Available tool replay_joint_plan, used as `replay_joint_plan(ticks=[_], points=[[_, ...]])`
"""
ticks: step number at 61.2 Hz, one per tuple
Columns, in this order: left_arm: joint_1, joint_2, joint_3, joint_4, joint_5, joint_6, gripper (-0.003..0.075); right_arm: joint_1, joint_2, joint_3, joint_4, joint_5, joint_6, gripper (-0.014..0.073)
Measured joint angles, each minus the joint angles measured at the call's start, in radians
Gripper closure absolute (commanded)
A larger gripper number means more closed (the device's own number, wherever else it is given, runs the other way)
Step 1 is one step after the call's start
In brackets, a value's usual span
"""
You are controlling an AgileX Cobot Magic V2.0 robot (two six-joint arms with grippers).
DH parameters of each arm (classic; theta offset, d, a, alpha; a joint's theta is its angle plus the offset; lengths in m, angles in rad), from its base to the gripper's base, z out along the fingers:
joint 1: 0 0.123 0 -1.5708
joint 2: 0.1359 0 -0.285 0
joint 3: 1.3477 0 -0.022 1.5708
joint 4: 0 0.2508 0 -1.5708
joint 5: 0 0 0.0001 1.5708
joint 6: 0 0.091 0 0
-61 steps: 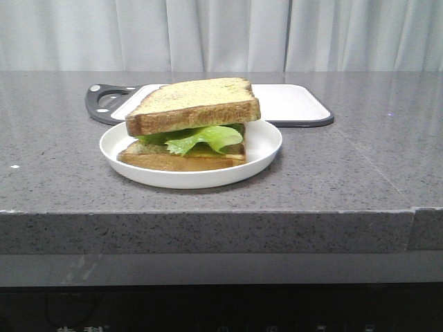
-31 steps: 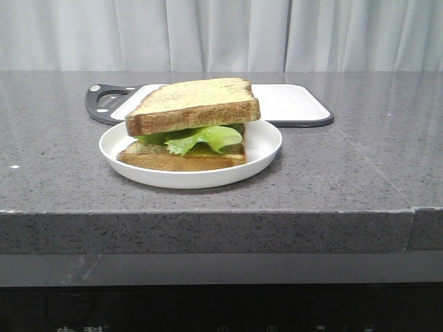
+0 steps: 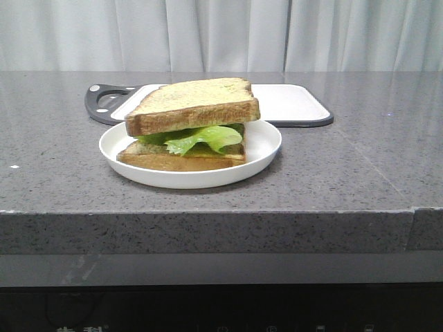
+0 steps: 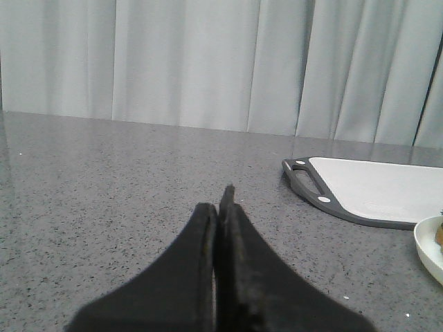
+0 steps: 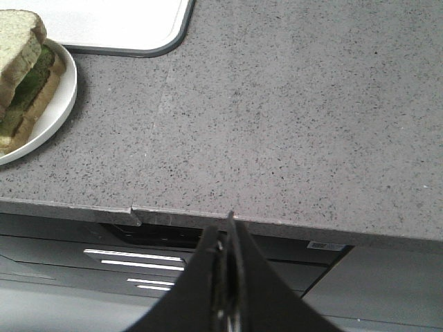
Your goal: Left arm grabs bread, right arm adds lettuce
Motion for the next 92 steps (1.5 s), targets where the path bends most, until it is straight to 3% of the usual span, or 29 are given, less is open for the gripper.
replay_joint_plan(ticks=[12,25,37,56,92], points=[[0.0,0.0,0.0,0.0,0.0,0.0,0.0741,0.0,-0.033,0.058,-0.01,-0.101,0.0,0.0711],[0.0,0.0,0.0,0.0,0.0,0.0,0.0741,0.0,-0.24,0.411,-0.022,-0.505,-0.004,0.0711],[0.0,0.0,0.0,0.0,0.0,0.0,0.0741,0.0,-0.377,0.664,-0.026,-0.731,-0.006,0.0711],[0.0,0.0,0.0,0.0,0.0,0.0,0.0741,-0.027,-0.47,0.835,-0.026,-0.883,-0.006,0.0711],[0.0,0.0,0.0,0.0,0.0,0.0,0.0741,-0.027,-0.473,0.839,-0.026,-0.959,-0.006,0.0711]])
